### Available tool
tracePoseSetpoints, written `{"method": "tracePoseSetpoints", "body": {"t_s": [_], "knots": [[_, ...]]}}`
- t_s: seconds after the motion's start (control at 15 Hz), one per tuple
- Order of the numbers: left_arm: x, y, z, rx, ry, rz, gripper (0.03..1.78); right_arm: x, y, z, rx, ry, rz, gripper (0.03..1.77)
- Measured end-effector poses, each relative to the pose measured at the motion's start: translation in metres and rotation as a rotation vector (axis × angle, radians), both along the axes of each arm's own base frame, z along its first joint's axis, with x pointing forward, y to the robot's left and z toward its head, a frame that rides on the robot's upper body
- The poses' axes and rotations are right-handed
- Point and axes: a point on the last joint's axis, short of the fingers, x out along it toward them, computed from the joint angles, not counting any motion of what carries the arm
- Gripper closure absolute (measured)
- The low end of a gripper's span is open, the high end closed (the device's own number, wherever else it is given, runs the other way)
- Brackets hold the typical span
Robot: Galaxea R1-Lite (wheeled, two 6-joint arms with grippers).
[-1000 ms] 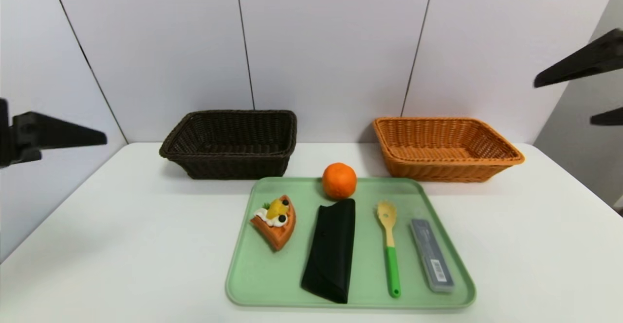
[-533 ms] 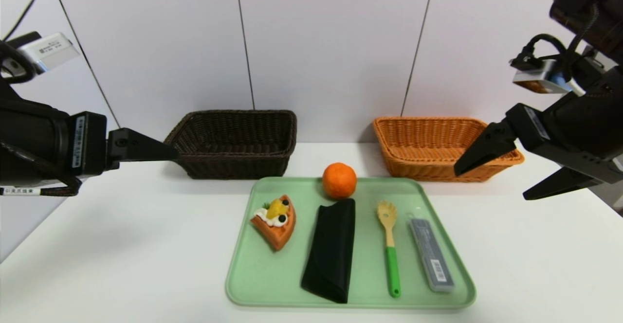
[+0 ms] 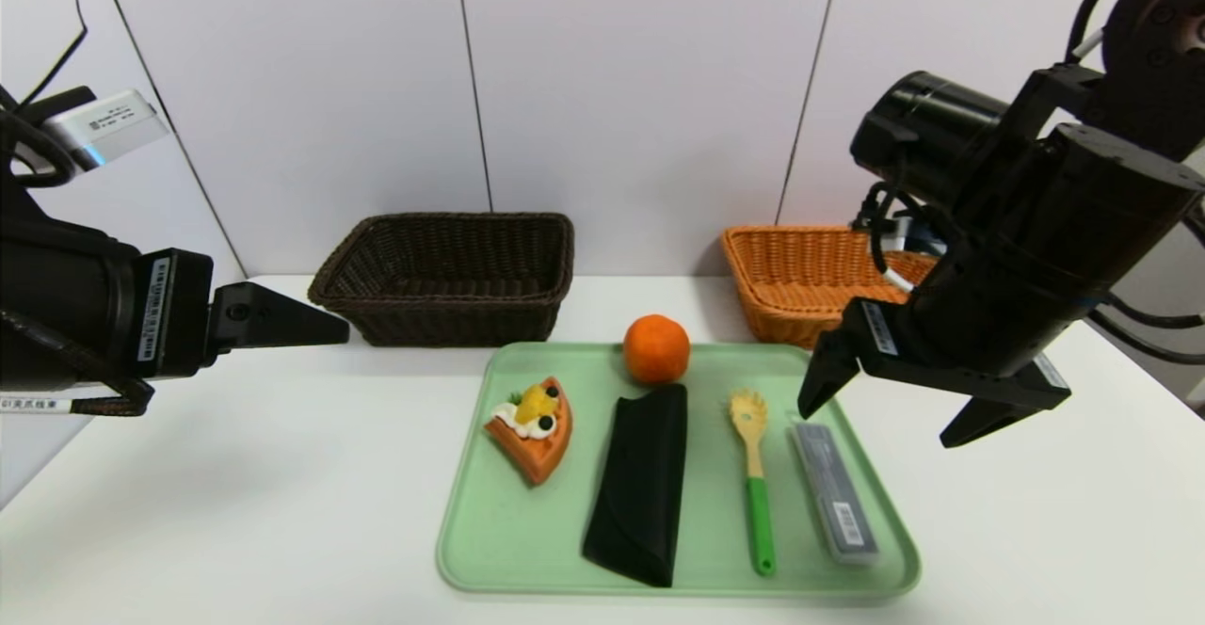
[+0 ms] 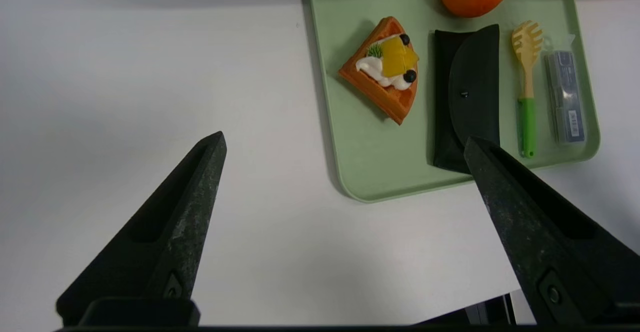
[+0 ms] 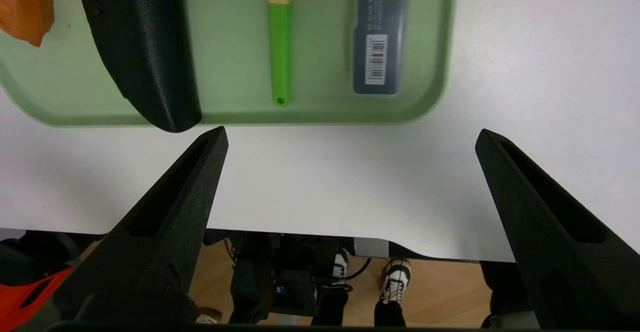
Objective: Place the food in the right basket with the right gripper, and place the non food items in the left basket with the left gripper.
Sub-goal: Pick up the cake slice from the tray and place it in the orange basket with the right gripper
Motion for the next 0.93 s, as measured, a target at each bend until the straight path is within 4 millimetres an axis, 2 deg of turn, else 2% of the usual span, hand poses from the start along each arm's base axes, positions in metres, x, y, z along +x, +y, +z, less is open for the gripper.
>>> {"method": "tracePoseSetpoints", "body": {"t_s": [0.4, 0.73, 0.93], "knots": [[-0.006, 0.002, -0.006, 0.002, 0.015, 0.001, 0.12, 0.001, 0.058, -0.005, 0.132, -0.054, -0.014, 0.09], [-0.007, -0.002, -0.013, -0.007, 0.048, -0.007, 0.12, -0.004, 0.091, -0.004, 0.261, -0.101, -0.026, 0.09], [-0.011, -0.002, -0.017, -0.001, 0.060, -0.019, 0.12, -0.004, 0.109, 0.004, 0.403, -0.153, -0.025, 0.09]]}}
